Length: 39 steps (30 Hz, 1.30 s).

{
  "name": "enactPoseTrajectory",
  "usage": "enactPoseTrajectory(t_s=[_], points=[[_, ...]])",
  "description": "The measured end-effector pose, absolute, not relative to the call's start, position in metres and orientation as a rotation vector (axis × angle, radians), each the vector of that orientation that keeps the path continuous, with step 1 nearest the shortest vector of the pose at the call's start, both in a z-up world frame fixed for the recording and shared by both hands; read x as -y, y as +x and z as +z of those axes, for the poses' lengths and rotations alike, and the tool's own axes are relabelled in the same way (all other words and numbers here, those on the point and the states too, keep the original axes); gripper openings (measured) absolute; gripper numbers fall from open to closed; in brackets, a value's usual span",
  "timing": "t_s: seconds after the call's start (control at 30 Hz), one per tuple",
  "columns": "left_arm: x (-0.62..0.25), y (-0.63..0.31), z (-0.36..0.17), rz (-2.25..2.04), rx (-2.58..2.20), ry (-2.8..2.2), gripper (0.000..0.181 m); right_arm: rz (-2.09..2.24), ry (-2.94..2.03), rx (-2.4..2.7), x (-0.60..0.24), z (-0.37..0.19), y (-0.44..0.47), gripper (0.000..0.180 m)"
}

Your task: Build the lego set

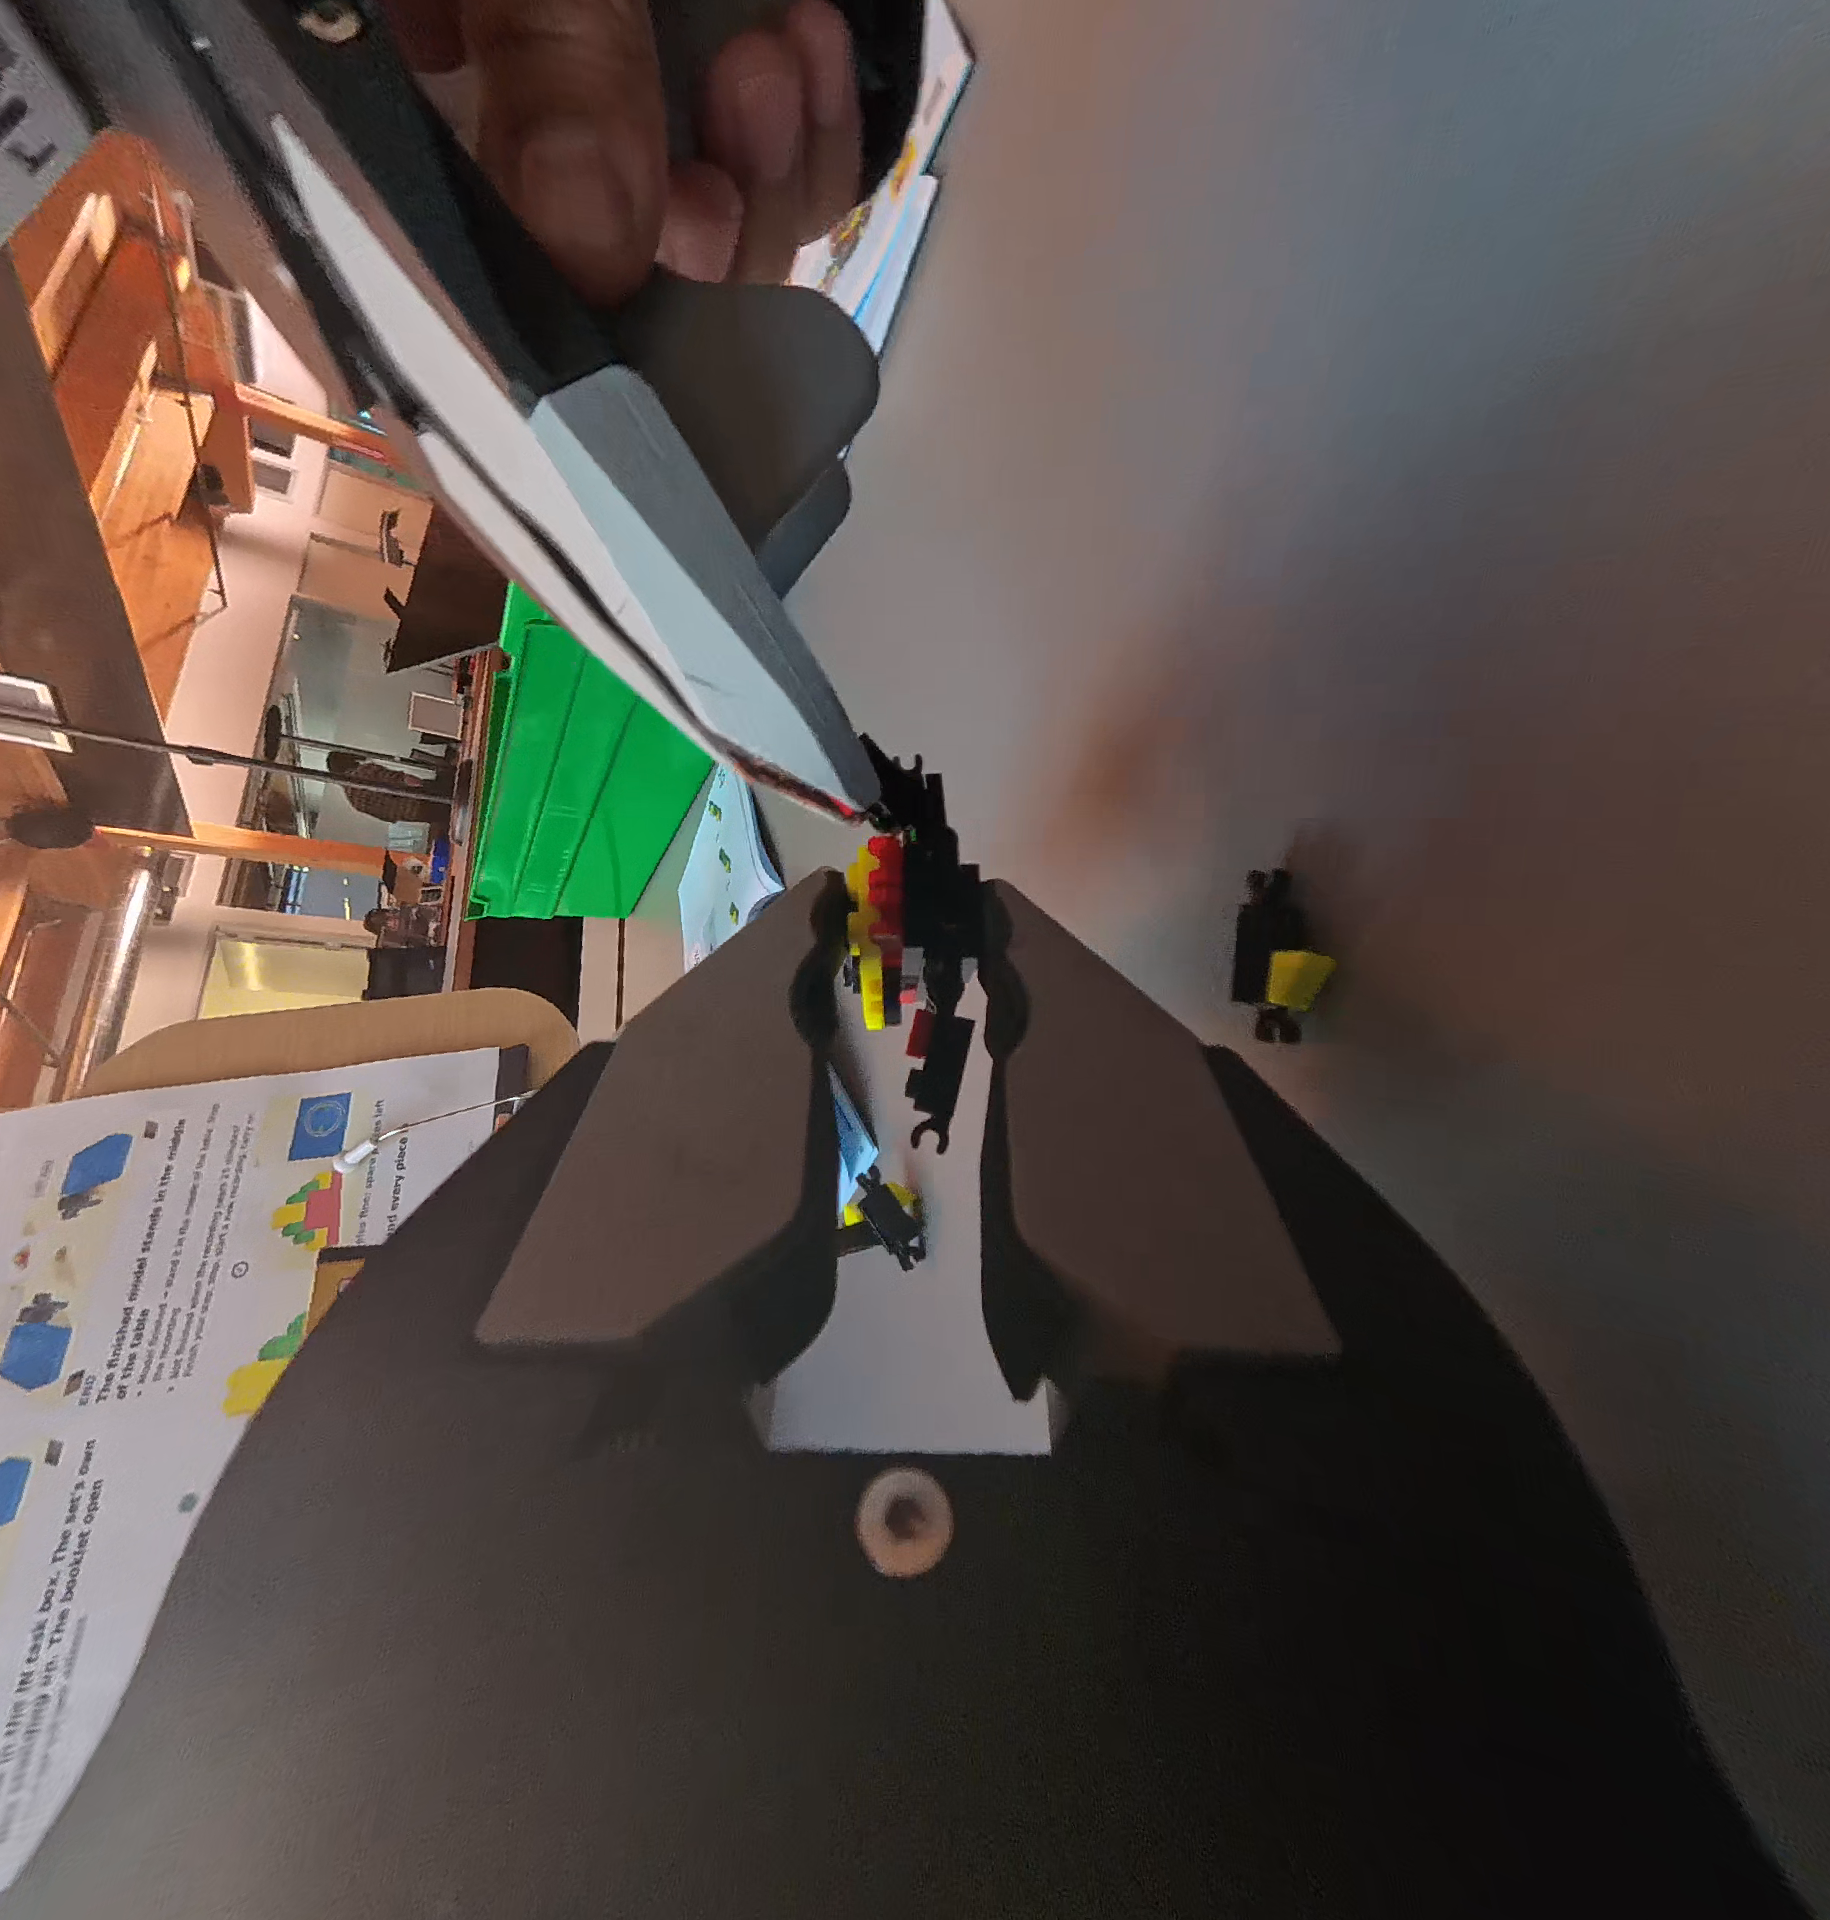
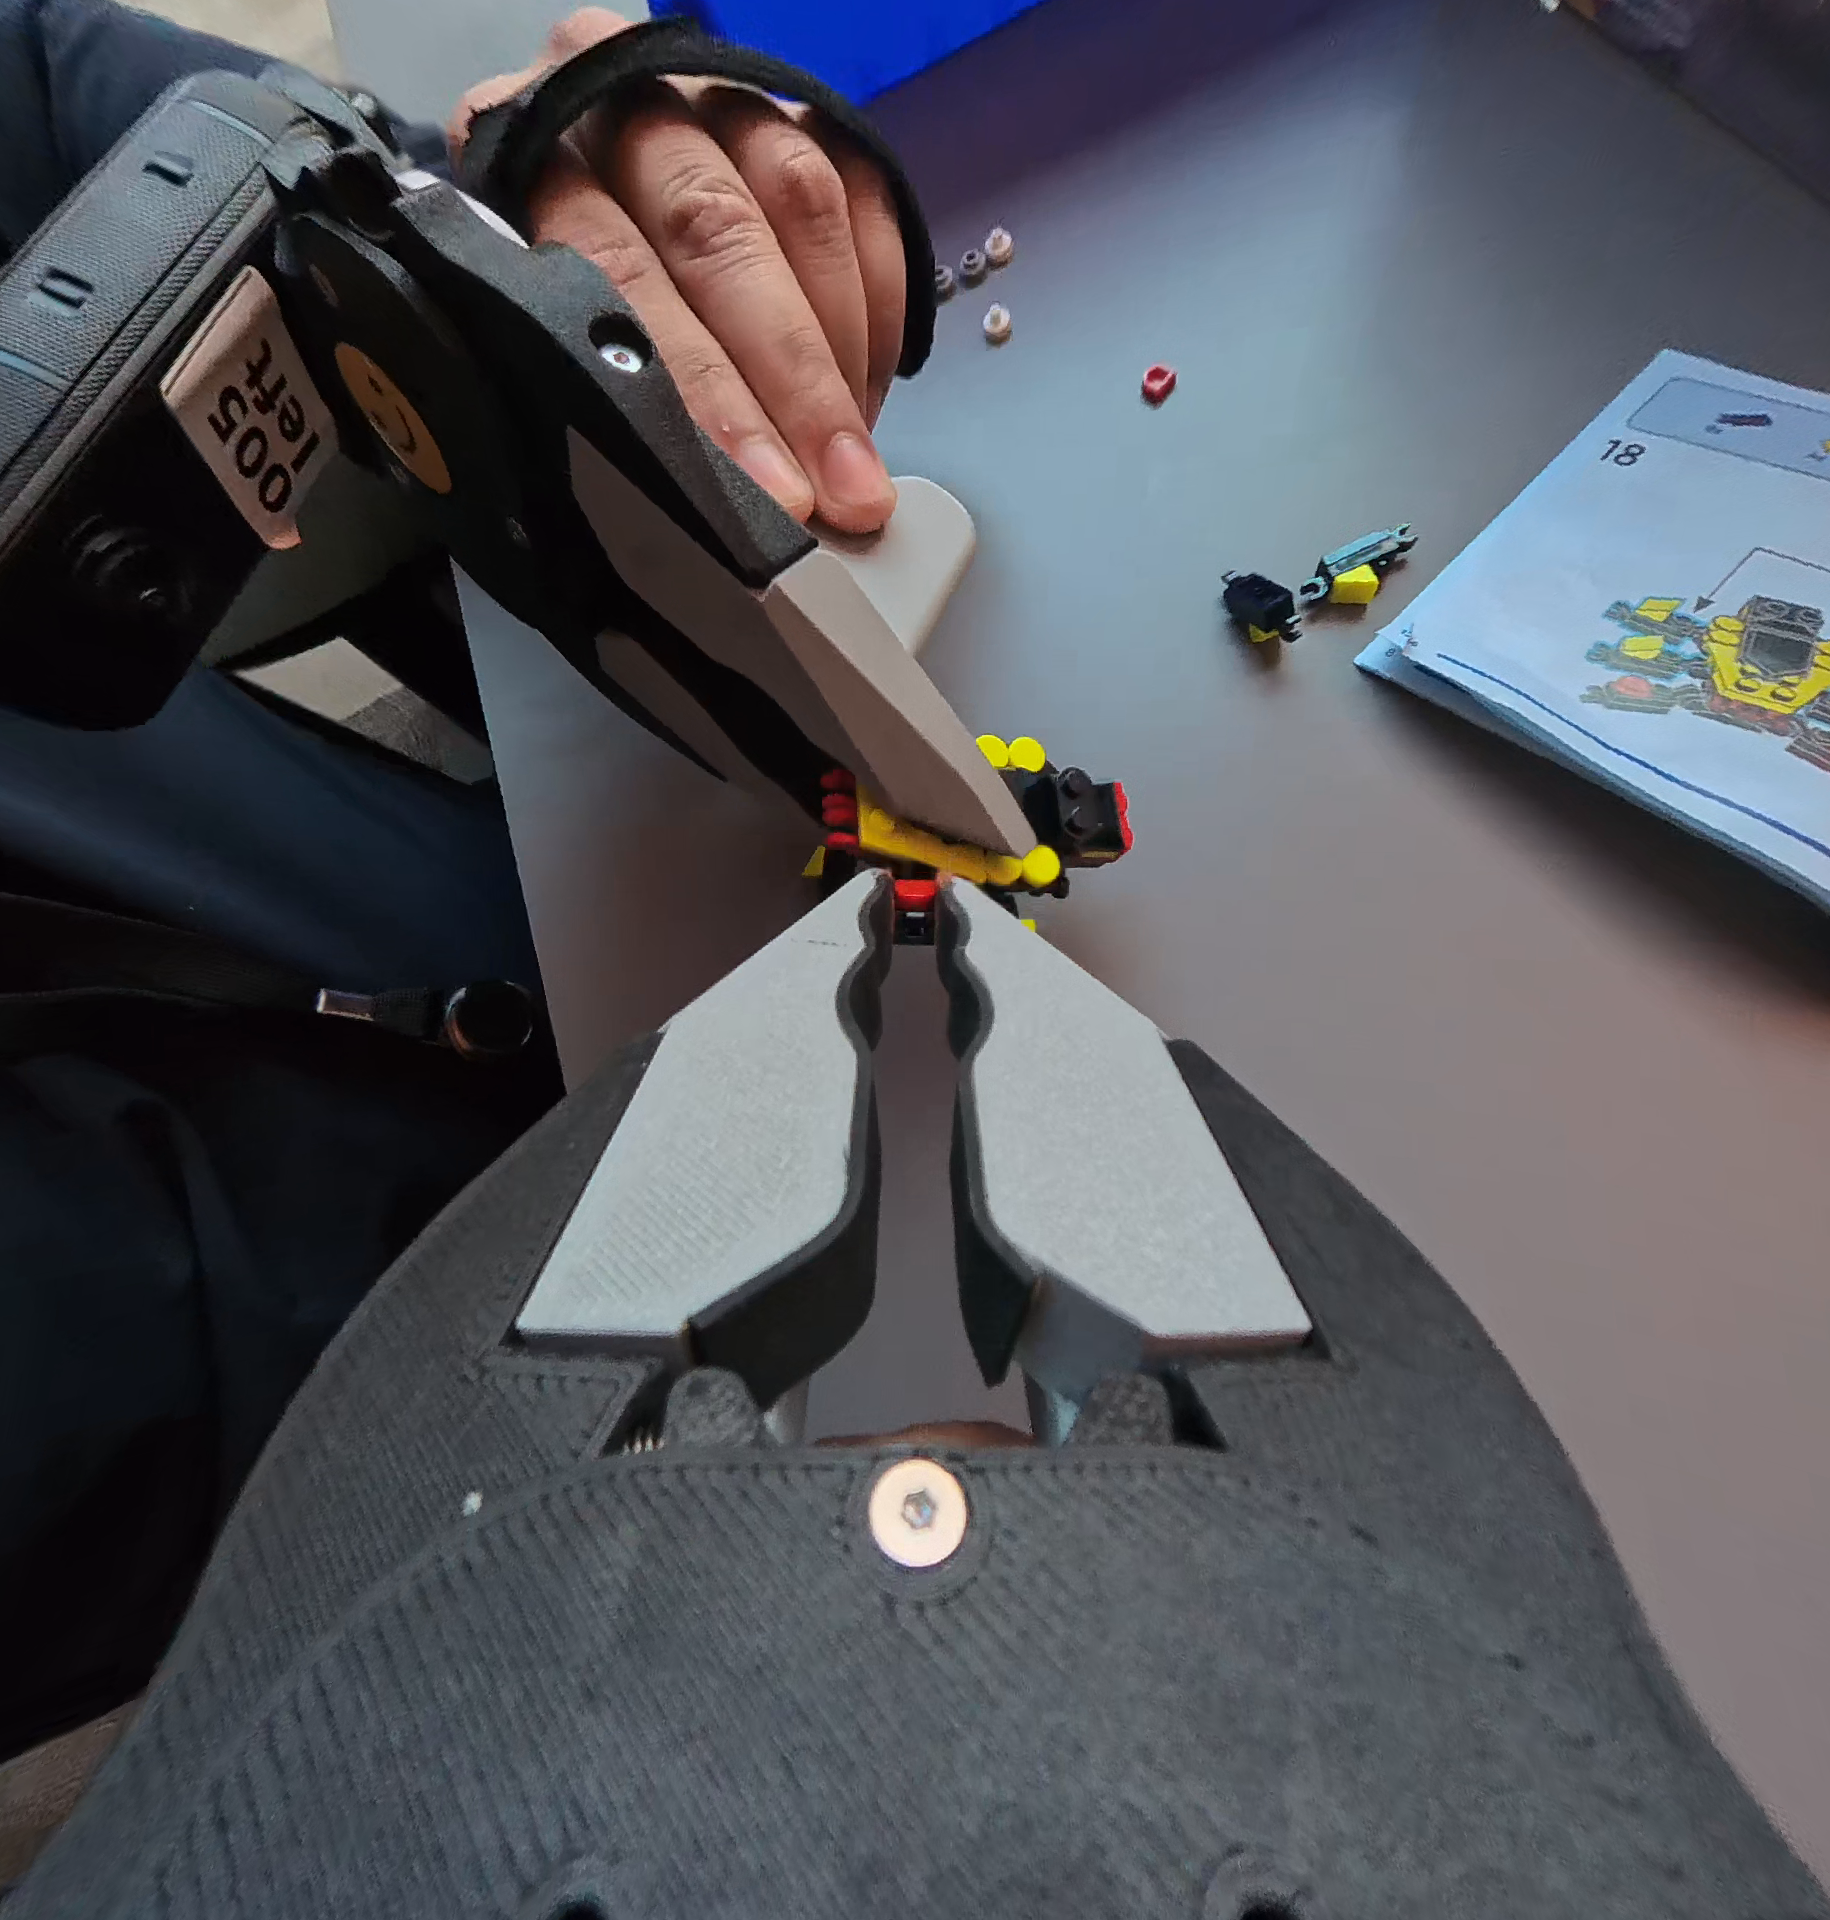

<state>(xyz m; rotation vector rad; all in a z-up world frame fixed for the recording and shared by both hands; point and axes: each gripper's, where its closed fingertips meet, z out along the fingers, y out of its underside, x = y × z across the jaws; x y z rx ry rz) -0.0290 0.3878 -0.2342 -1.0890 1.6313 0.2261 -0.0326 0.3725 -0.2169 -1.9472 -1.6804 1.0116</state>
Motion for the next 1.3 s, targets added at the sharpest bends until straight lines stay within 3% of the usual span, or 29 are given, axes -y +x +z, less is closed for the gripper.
enactPoseTrajectory(t_s=[0.03,0.77,1.3], points=[[-0.389,-0.029,-0.232,0.205,-1.613,-1.098,0.022,1.036,-1.948,1.658,-0.373,-0.215,-0.032,0.005],[-0.394,-0.034,-0.220,0.193,-1.531,-1.116,0.021,1.181,-1.846,1.465,-0.380,-0.210,-0.034,0.005],[-0.397,-0.036,-0.215,0.034,-1.480,-1.146,0.022,1.561,-1.699,1.252,-0.385,-0.205,-0.038,0.005]])
